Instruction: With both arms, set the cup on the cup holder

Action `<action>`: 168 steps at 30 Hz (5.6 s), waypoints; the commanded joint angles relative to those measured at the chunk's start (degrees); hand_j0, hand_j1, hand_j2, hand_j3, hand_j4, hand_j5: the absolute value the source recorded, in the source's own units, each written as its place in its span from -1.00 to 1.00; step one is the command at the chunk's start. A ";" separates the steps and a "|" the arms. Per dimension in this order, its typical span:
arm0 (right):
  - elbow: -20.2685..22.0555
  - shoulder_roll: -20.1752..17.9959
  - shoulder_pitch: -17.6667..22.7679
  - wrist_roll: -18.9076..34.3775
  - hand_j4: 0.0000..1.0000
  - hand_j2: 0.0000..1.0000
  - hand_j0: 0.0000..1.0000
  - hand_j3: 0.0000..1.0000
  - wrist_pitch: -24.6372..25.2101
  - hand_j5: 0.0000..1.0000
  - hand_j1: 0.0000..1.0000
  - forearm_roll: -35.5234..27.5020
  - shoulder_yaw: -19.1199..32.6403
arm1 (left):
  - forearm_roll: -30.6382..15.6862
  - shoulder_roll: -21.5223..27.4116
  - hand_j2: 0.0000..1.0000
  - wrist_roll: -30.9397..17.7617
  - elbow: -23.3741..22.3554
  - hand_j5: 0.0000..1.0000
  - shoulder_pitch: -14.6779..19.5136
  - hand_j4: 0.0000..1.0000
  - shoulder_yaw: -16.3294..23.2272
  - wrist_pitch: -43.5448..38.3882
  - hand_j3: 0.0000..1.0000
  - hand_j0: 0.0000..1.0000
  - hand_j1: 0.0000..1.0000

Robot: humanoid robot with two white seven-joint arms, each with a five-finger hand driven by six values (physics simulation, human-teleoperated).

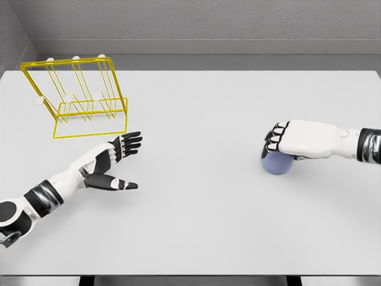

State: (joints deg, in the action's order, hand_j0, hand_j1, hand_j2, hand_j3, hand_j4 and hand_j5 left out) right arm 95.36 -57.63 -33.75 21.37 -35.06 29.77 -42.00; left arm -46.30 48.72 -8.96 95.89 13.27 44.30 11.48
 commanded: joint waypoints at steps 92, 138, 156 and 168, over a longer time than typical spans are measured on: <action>2.64 26.95 -8.09 5.00 0.19 0.19 0.19 0.19 0.06 0.19 0.19 7.76 -4.32 | 0.77 -0.47 1.00 -0.01 -1.15 1.00 0.70 1.00 0.26 0.12 1.00 1.00 1.00; 5.19 20.45 -3.69 4.47 0.99 0.99 0.99 0.99 0.06 0.99 0.99 3.01 15.45 | 1.21 -1.87 1.00 -0.01 -3.52 1.00 2.20 1.00 0.35 0.03 1.00 1.00 1.00; -0.44 19.13 28.74 4.91 1.00 1.00 1.00 1.00 0.06 1.00 1.00 -9.73 50.79 | 2.61 -11.28 1.00 0.17 -8.09 1.00 10.64 1.00 7.38 -2.08 1.00 1.00 1.00; 0.00 19.13 30.32 4.73 1.00 1.00 1.00 1.00 0.06 1.00 1.00 -9.82 50.79 | 2.61 -12.95 1.00 0.26 -7.74 1.00 11.51 1.00 9.40 -2.25 1.00 1.00 1.00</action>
State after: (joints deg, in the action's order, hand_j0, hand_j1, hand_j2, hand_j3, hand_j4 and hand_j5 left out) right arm 95.25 -38.45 -3.43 26.14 -35.13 20.37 8.73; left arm -43.57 35.95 -8.70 88.07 24.79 53.38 9.29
